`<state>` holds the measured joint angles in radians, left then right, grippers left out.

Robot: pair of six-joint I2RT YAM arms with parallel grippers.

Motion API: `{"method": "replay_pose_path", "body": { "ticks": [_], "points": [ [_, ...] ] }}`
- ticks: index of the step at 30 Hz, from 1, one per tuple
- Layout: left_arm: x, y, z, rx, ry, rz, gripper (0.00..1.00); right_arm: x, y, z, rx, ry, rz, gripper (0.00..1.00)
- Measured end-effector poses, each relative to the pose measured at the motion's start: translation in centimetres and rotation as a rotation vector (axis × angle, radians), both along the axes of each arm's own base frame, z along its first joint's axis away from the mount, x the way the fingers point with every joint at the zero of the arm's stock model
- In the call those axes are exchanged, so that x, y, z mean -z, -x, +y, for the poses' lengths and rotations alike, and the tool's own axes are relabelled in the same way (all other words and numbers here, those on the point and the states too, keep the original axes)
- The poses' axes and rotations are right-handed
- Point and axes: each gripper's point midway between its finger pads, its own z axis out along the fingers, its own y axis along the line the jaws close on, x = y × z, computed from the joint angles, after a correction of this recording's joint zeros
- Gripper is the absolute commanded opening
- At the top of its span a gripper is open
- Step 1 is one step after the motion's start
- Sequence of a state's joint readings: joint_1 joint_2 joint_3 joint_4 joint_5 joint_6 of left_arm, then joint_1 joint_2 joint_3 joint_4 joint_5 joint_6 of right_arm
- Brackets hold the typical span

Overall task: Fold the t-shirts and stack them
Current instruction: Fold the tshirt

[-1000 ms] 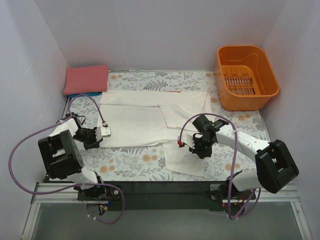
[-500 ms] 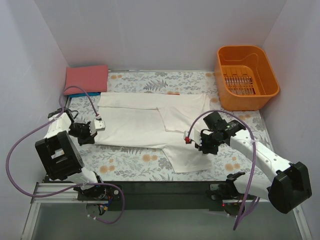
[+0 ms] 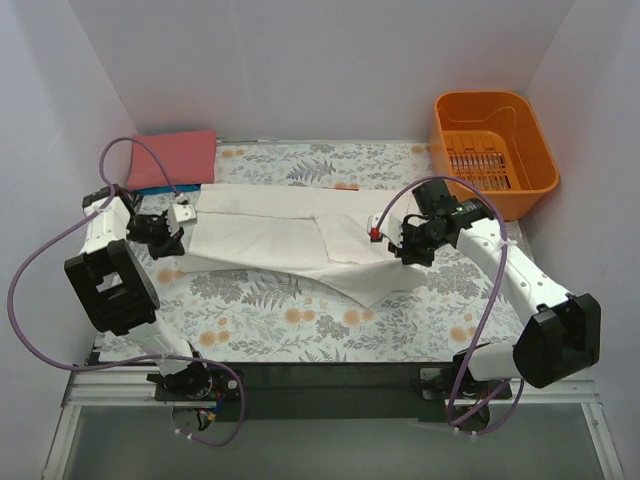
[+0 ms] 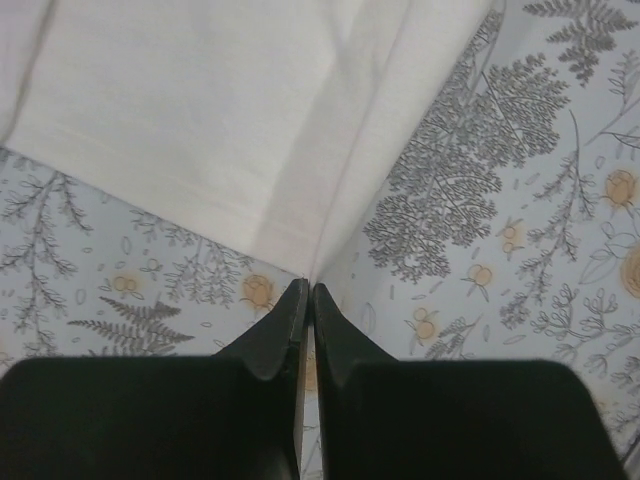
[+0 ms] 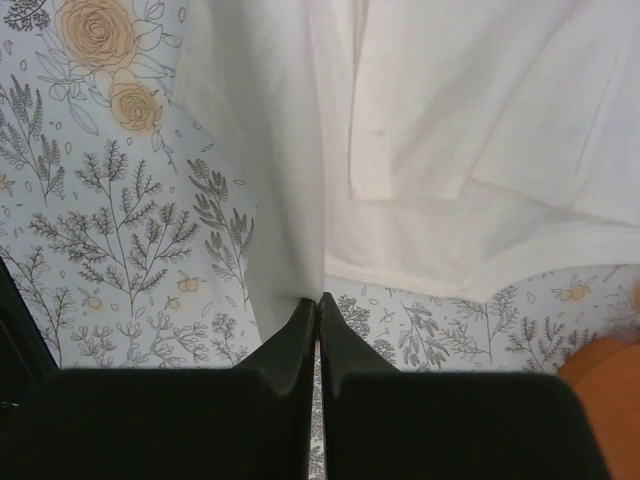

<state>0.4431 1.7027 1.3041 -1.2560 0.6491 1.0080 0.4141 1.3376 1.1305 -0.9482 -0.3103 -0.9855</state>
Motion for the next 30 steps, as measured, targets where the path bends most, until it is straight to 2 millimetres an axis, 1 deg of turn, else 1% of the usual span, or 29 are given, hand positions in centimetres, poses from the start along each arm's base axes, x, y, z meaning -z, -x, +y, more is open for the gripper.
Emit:
{"method": "replay_pose_path", "body": {
  "ticks": [5,11,15,21,25,30],
  "points": [
    [-0.6,-3.7,0.7,-0.051,0.045,-0.021,0.00,-1.1,-2.7,0.0,0.003,-0.002,-0.018,0.01],
    [-0.2,-6.9,0.1,-0.088,0.074,-0.033,0.00,-1.4,-6.8,0.4,0.008,0.005,-0.024,0.01],
    [0.2,-8.9,-0.5,-0.093,0.071,-0.049,0.00,-1.5,-8.7,0.8,0.007,0.007,-0.029,0.01],
    [0.5,-12.5,-0.9,-0.090,0.062,-0.087,0.00,-1.2,-10.5,0.8,0.003,0.015,-0.026,0.01],
    [0.6,-14.0,-1.0,-0.088,0.059,-0.101,0.00,-0.5,-11.2,0.5,0.005,0.025,-0.012,0.01],
    [1.0,-15.6,-0.9,-0.090,0.055,-0.116,0.00,-0.3,-12.6,0.5,-0.020,0.033,-0.027,0.01]
  ]
}}
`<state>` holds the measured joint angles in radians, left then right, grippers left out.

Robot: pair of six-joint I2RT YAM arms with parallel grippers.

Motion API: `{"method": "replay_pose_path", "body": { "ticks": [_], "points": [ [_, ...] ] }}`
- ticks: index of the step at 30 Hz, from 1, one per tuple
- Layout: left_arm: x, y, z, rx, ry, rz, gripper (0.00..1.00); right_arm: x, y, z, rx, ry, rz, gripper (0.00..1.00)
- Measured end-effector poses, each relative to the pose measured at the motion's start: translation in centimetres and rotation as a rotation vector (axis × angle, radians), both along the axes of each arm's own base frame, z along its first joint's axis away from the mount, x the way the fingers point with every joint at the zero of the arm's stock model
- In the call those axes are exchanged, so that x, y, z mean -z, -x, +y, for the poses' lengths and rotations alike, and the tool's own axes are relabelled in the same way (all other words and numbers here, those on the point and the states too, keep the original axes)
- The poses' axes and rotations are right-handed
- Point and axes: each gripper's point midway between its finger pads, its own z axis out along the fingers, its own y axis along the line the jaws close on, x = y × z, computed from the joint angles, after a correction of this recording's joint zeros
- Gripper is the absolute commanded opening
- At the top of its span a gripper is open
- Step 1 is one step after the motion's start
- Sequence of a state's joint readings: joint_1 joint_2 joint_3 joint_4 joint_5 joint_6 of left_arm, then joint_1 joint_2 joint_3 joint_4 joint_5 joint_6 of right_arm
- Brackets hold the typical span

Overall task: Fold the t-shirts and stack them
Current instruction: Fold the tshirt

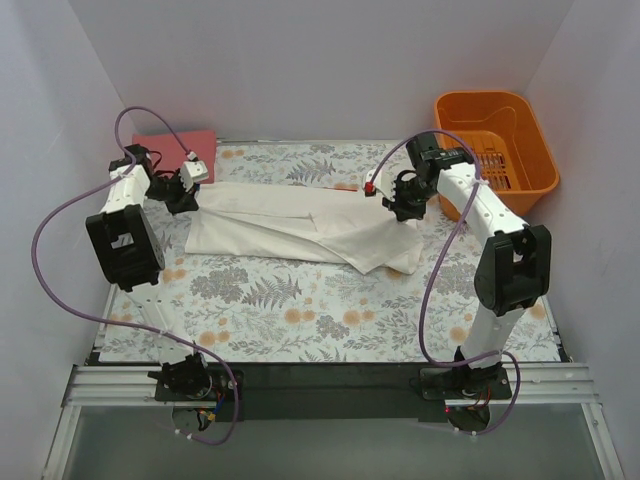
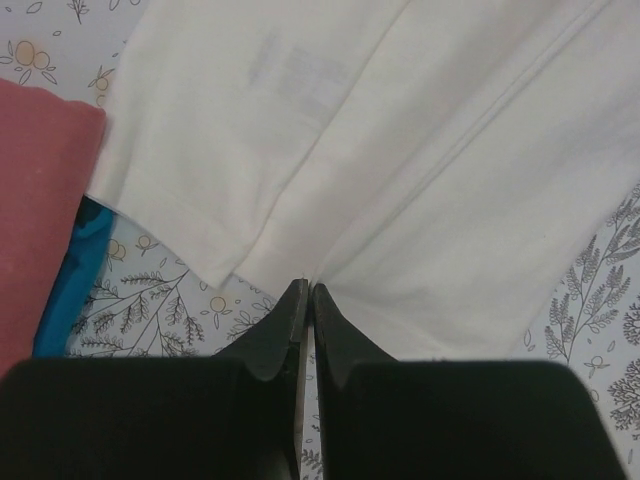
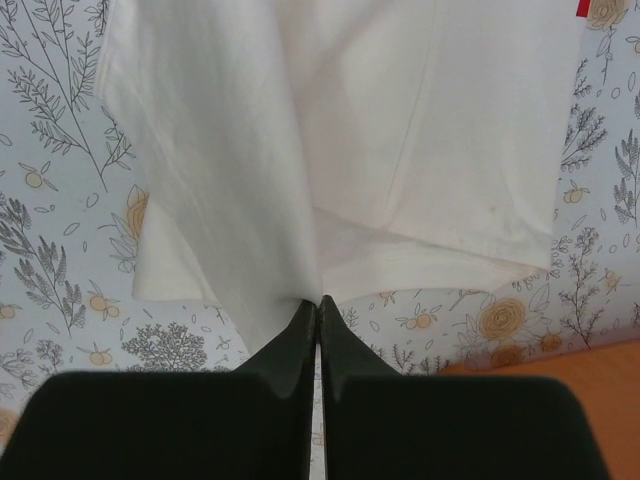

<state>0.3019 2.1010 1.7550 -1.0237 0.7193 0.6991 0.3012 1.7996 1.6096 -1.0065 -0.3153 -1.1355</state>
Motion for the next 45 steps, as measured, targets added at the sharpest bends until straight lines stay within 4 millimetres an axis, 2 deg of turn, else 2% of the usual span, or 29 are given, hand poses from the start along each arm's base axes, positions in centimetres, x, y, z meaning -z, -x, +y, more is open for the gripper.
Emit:
{"method": "replay_pose_path", "body": {
  "ticks": [10,15,31,37,38,40,41,42,43,45],
  "points": [
    [0.1,-1.9,-0.2,-0.001,-0.015,-0.030,0.00,0.2,-2.6,0.3,-0.015,0.003,-0.014,0.01],
    [1.5,-2.2,-0.1,-0.009,-0.024,-0.011,0.00,0.5,-4.4,0.3,-0.070,0.024,-0.047,0.01],
    [2.3,-2.5,0.5,-0.031,-0.053,0.003,0.00,1.8,-6.8,0.4,-0.135,0.054,-0.064,0.01],
    [2.8,-2.4,0.6,-0.040,-0.063,0.011,0.00,2.7,-7.2,0.3,-0.142,0.060,-0.053,0.01],
    [3.0,-2.4,0.6,-0.044,-0.065,0.015,0.00,2.8,-7.2,0.3,-0.143,0.061,-0.052,0.12],
    [3.4,-2.2,0.6,-0.053,-0.068,0.024,0.12,2.8,-7.5,0.3,-0.136,0.062,-0.053,0.33],
    [3.6,-2.1,0.7,-0.061,-0.069,0.031,0.17,2.6,-7.7,0.4,-0.131,0.063,-0.057,0.50],
    [3.7,-2.0,0.8,-0.074,-0.070,0.043,0.24,2.5,-7.9,0.4,-0.121,0.063,-0.062,0.56],
    [3.7,-2.0,0.8,-0.087,-0.069,0.051,0.26,2.2,-8.2,0.4,-0.113,0.062,-0.068,0.62],
    [3.8,-1.9,1.0,-0.124,-0.060,0.071,0.31,1.5,-8.6,0.4,-0.092,0.055,-0.082,0.63]
  ]
}}
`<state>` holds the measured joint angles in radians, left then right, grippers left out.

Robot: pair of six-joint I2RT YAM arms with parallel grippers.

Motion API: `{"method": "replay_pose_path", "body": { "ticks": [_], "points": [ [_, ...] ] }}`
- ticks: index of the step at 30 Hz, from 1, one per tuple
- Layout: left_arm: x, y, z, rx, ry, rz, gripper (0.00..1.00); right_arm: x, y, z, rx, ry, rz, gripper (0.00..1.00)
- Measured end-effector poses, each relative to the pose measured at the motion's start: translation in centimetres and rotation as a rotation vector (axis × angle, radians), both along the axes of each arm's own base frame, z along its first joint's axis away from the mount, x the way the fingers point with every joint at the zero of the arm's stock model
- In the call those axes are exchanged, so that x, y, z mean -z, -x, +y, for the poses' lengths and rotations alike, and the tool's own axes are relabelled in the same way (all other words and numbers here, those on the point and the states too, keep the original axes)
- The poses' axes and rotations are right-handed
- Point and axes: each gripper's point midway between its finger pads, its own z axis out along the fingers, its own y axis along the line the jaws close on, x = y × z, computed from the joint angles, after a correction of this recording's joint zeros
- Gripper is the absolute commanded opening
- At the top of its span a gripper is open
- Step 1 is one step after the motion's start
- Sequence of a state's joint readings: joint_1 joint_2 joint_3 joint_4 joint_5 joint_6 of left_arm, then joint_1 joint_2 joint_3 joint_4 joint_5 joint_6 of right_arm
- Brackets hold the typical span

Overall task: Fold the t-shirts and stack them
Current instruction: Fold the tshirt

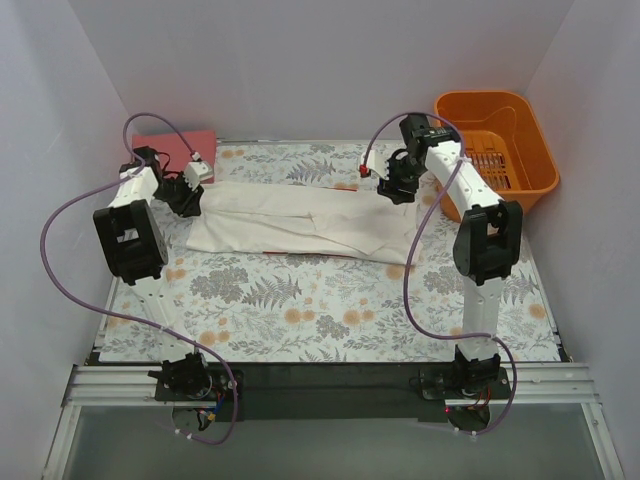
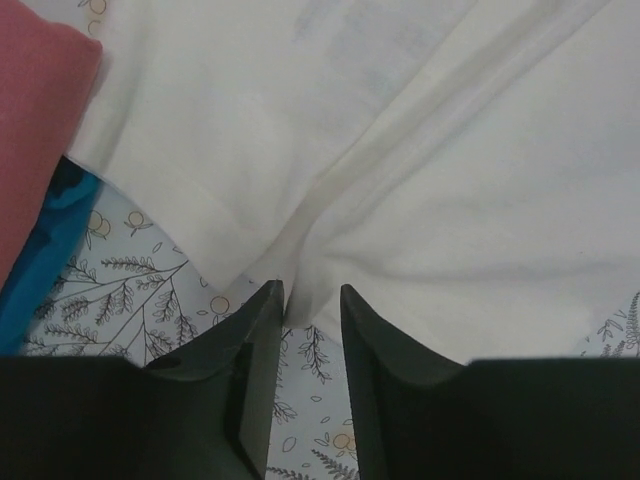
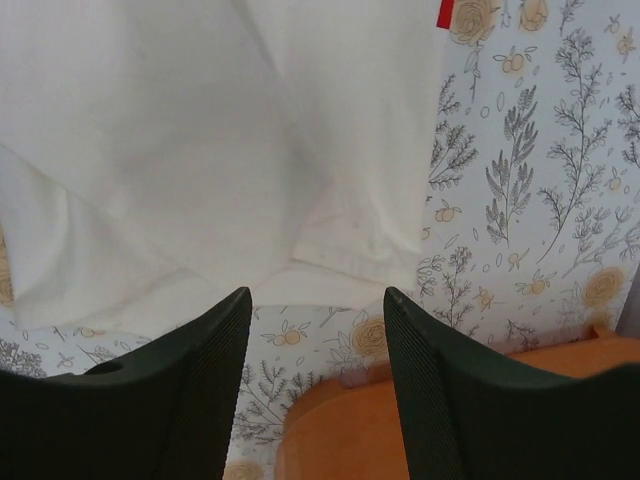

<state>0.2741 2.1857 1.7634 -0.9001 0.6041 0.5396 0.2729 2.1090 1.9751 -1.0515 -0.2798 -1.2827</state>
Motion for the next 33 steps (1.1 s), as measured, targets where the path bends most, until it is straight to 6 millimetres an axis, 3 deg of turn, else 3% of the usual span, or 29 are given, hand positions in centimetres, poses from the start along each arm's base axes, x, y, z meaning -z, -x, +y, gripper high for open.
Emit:
{"method": "replay_pose_path", "body": {
  "ticks": [4,10,16,21,26,33],
  "points": [
    [-0.3,0.6,0.5,-0.117,0.049,0.067,0.41,-1.3,0.5,-0.4,0.084,-0.032,0.008,0.63],
    [-1.5,2.8,1.3,-0.362,0.166,0.231,0.49,-2.0,7.8,-2.4,0.295,-0.104,0.183,0.60],
    [0.0,7.0,1.4,-0.570,0.257,0.417,0.50,0.6,12.1,-3.3,0.514,-0.156,0.418,0.59],
    [1.7,8.7,0.9,-0.672,0.281,0.517,0.51,3.5,13.1,-3.3,0.636,-0.149,0.537,0.60],
    [2.0,8.4,0.8,-0.719,0.291,0.524,0.49,4.9,13.1,-3.1,0.692,-0.152,0.566,0.61],
    [2.1,8.1,0.9,-0.740,0.296,0.518,0.36,6.2,13.1,-3.1,0.724,-0.151,0.589,0.61]
  ]
}}
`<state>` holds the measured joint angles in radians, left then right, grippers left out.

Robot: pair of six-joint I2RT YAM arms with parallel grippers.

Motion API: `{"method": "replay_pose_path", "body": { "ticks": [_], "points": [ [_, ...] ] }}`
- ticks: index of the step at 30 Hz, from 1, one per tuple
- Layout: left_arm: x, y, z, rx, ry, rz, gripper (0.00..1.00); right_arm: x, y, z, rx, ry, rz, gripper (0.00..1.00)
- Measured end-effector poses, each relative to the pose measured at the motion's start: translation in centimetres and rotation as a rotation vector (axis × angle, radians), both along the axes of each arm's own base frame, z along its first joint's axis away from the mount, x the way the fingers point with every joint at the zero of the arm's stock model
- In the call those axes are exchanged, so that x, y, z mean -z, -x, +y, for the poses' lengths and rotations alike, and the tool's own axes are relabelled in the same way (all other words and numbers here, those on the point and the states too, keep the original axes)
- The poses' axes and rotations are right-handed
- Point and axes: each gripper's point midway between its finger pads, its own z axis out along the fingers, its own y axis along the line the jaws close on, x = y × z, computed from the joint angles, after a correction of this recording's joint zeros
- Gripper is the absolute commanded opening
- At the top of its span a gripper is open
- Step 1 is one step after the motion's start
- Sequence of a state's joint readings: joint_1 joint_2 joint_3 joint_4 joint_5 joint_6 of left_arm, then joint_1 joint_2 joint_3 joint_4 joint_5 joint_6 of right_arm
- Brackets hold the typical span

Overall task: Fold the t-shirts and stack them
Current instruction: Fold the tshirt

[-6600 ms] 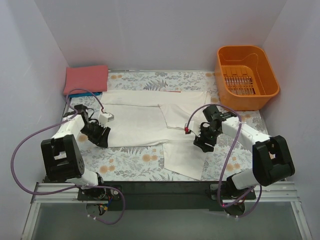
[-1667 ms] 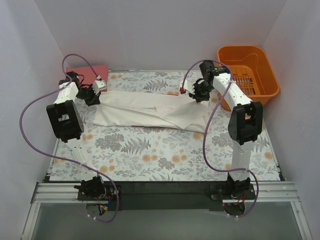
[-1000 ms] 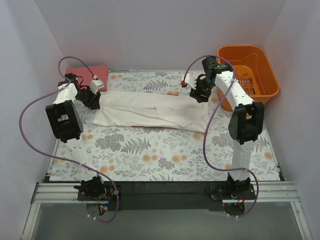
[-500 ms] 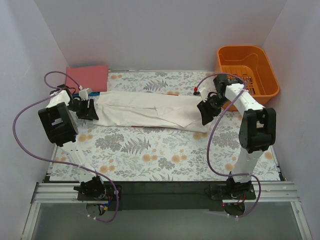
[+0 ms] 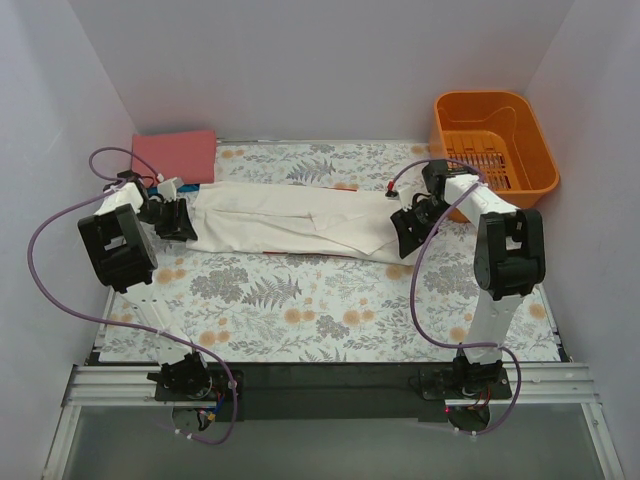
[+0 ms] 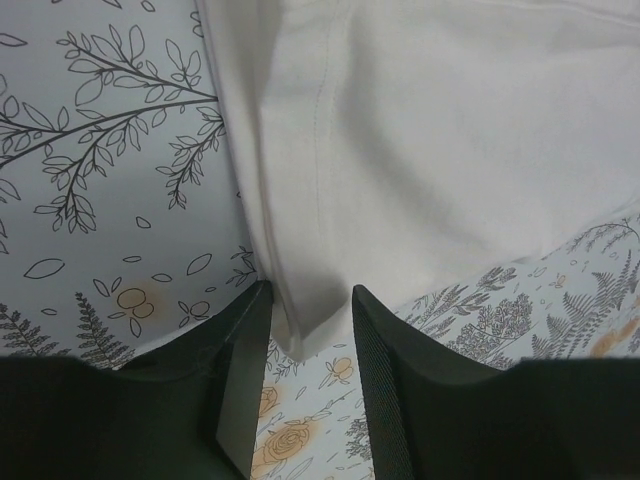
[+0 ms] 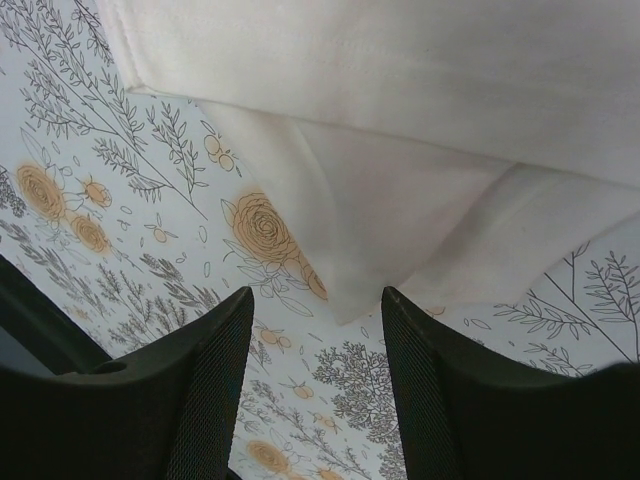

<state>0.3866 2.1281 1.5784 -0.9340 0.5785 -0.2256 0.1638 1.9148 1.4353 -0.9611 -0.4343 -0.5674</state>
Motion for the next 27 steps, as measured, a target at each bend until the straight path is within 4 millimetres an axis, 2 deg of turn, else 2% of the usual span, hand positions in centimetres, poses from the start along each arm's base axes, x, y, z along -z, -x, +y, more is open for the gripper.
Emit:
{"method": "replay_pose_path", "body": {
  "ticks": [6,10,19,22,27],
  "points": [
    [0.0,0.0,0.0,0.001,-0.002,-0.002,0.32,0.7,0.2,-0.1,0.014,0.004,0.017,0.59],
    [-0.1,0.2,-0.2,0.002,0.005,-0.002,0.26,1.3,0.0,-0.2,0.022,0.007,0.023,0.56],
    [-0.2,0.2,-0.3,0.016,0.009,-0.012,0.14,2.3,-0.6,-1.8,0.068,0.044,0.032,0.54],
    [-0.3,0.2,-0.3,0.019,0.009,-0.014,0.14,2.3,-0.7,-2.1,0.082,0.042,0.034,0.53],
    [-0.5,0.0,-0.2,0.019,0.007,-0.019,0.21,2.4,-0.7,-1.9,0.089,0.030,0.040,0.50]
  ]
}}
